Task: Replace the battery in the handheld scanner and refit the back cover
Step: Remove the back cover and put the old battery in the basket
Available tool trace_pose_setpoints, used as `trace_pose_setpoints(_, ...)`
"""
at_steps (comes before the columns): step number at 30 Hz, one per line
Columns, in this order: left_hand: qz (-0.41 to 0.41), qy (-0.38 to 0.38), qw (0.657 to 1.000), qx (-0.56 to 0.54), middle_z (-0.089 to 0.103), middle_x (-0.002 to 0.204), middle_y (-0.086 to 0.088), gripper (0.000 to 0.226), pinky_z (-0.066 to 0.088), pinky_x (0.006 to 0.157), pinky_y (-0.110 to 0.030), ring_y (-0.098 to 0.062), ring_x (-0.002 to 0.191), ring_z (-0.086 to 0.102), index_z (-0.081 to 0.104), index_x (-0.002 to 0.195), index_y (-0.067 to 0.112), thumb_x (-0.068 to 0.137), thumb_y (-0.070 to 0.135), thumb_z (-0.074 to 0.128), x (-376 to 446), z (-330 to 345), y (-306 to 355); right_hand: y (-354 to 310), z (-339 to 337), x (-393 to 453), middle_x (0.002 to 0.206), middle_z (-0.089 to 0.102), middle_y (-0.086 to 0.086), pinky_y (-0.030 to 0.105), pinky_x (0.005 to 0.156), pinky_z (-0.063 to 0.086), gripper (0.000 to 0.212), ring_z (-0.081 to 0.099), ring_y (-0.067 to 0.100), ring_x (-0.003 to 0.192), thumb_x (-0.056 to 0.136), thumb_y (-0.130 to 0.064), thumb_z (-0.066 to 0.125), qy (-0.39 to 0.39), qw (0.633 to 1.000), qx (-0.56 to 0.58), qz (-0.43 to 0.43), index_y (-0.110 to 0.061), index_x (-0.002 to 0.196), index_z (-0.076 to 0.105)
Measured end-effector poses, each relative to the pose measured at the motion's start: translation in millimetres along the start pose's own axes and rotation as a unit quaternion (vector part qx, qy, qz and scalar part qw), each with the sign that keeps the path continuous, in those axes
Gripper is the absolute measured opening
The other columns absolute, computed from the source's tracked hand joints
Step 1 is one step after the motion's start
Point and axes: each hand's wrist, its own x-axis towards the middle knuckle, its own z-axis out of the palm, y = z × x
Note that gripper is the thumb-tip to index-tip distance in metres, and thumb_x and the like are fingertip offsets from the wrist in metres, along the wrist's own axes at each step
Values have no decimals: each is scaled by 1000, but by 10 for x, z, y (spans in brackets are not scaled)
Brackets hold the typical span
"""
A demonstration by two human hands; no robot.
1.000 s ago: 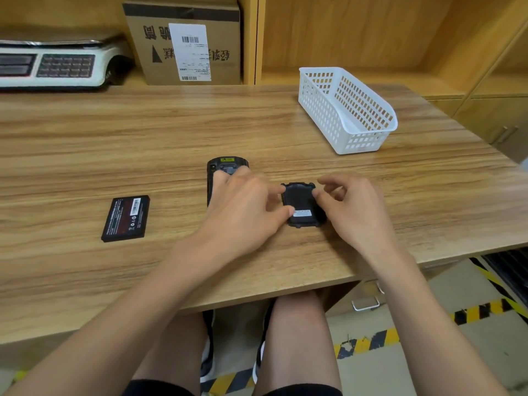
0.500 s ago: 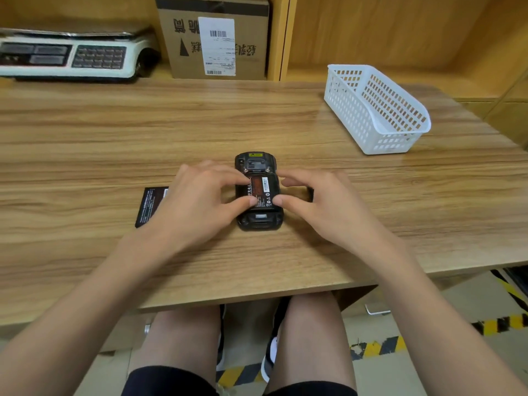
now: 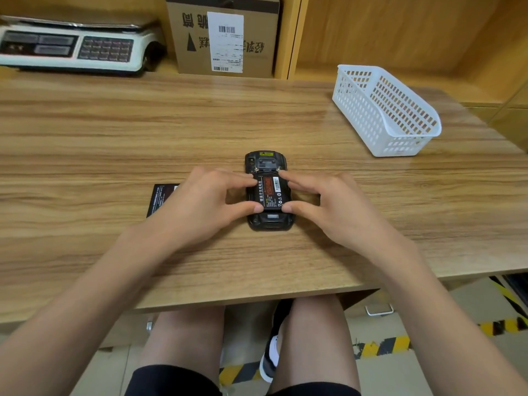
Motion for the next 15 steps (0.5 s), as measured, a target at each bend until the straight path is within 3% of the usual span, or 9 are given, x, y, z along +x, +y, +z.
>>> trace_pose_setpoints(2,29,-4,999,12,71,124,-3,46,42,102,-22,-16,119,64,72,120,13,80,34,80,0,-8,-2,19,15,1,122,71,0,41,96,50,57,64,17,113,86,-38,71,4,1000,-21,-17,-33,140,53)
trace_pose_setpoints(8,121,-23,987,99,75,114,-12,54,58,84,-46,-30,106,70,66,126,6,92,44,50,-18,4,-46,135,92,-4,114,71,9,47,82,53,51,64,35,96,92,-47,51,25,987,-125,-99,-26,138,56)
trace_pose_setpoints(12,142,-11,981,128,75,109,-15,51,60,79,-47,-33,102,72,66,122,0,95,39,47,-36,44,-34,81,147,-38,94,76,14,37,68,52,39,53,19,86,91,-29,55,135,955,-184,-188,-8,120,70)
trace_pose_setpoints(15,137,0,984,112,76,110,-14,50,59,81,-46,-32,103,71,68,122,2,96,38,45,-37,45,-27,90,168,-50,92,77,12,41,66,54,32,54,18,88,92,-20,58,152,951,-175,-206,-5,119,69)
